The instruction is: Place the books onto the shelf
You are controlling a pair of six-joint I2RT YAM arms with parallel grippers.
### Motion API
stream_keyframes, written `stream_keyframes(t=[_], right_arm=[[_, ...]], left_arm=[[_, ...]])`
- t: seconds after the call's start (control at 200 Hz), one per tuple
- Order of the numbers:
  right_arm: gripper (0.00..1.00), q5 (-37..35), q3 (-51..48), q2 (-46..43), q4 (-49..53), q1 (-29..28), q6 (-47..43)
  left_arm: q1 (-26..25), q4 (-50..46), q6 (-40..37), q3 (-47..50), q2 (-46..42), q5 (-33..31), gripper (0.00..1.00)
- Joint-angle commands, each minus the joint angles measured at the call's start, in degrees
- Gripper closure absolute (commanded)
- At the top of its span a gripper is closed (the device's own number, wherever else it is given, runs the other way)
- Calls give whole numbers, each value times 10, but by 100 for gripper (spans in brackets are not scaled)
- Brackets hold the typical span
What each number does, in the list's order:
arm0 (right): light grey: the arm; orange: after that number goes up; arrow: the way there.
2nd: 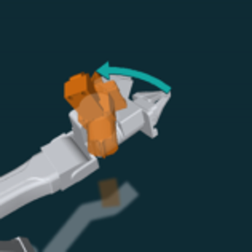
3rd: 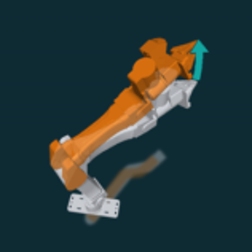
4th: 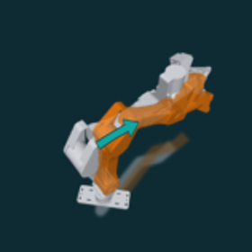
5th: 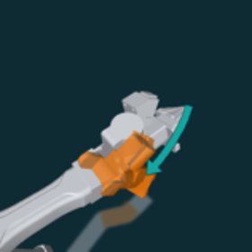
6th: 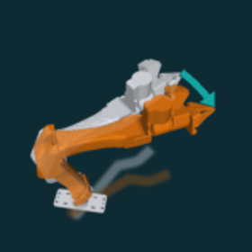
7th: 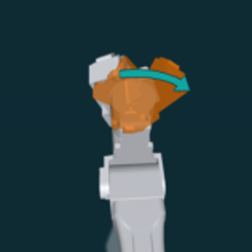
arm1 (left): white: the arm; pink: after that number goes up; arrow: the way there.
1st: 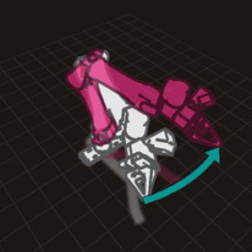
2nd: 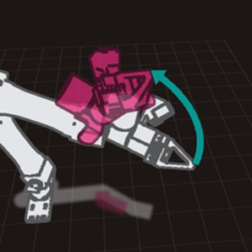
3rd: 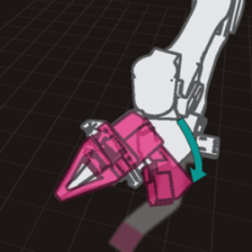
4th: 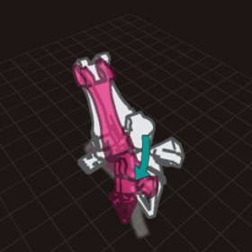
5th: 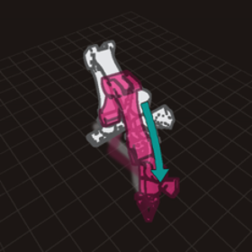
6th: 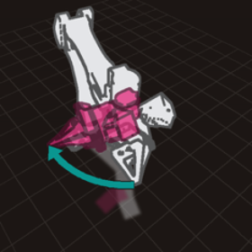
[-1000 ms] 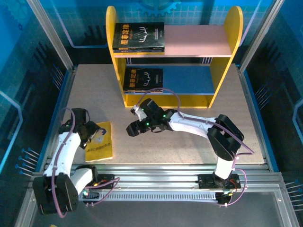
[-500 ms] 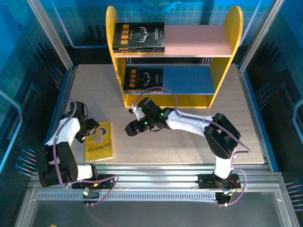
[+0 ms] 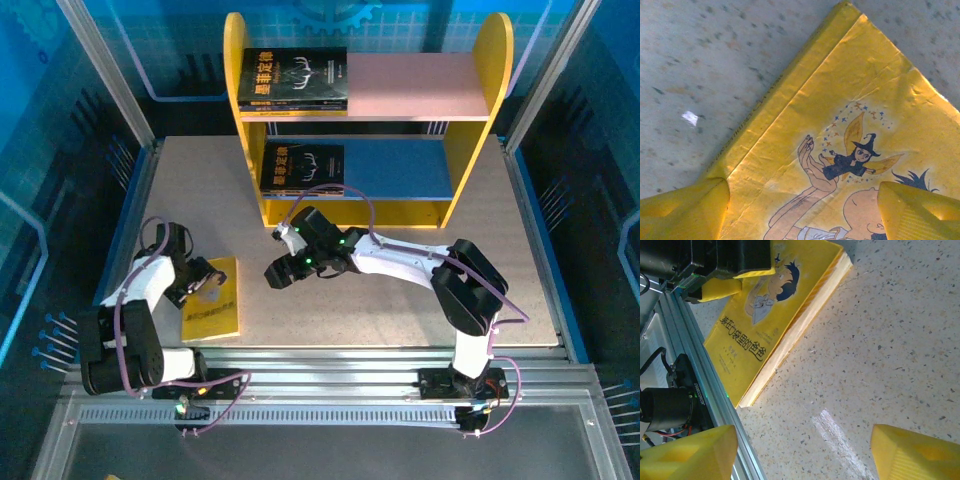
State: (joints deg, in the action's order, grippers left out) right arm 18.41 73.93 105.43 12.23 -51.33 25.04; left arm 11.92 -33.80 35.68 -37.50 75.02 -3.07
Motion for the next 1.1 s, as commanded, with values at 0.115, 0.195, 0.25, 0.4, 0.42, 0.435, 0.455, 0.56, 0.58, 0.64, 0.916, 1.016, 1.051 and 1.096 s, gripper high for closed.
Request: stream_keyframes(t=[0.115, 0.195, 0.25, 0.4, 0.42, 0.435, 0.455, 0.56, 0.58, 0.64, 0.916, 1.016, 1.051, 1.096], right_arm=[[28, -21, -10, 8, 36, -5, 10], [28, -28, -18, 6, 44, -2, 18], [28, -31, -28, 2, 51, 0, 25], [28, -45, -66, -16, 63, 1, 43], [28, -48, -71, -18, 64, 1, 45], [28, -49, -74, -19, 63, 1, 47], [28, -50, -80, -22, 64, 1, 50], [28, -52, -96, -24, 63, 2, 62], [29, -51, -98, -24, 61, 2, 65], [29, -47, -101, -20, 56, 2, 72], [31, -32, -68, 24, 41, -2, 91], [33, -26, -46, 46, 41, -5, 95], [34, -25, -39, 54, 40, -6, 97], [36, -22, -31, 63, 38, -7, 98]], left_arm=[[-77, 16, 72, 29, -22, 73, 22], [-116, 24, 102, 33, -29, 74, 22], [-145, 32, 126, 38, -34, 75, 22], [-233, 64, 199, 49, -45, 64, 22], [-245, 69, 209, 50, -46, 63, 23], [-254, 73, 215, 50, -46, 61, 22], [-264, 77, 222, 50, -47, 59, 23], [-296, 80, 234, 41, -49, 42, 23], [-298, 78, 233, 39, -50, 39, 22], [-298, 64, 222, 31, -51, 29, 23], [-298, -20, 152, -10, -50, -28, 22], [-298, -48, 132, -17, -48, -57, 22], [-298, -55, 127, -18, -46, -63, 22], [-298, -58, 122, -17, -42, -64, 22]])
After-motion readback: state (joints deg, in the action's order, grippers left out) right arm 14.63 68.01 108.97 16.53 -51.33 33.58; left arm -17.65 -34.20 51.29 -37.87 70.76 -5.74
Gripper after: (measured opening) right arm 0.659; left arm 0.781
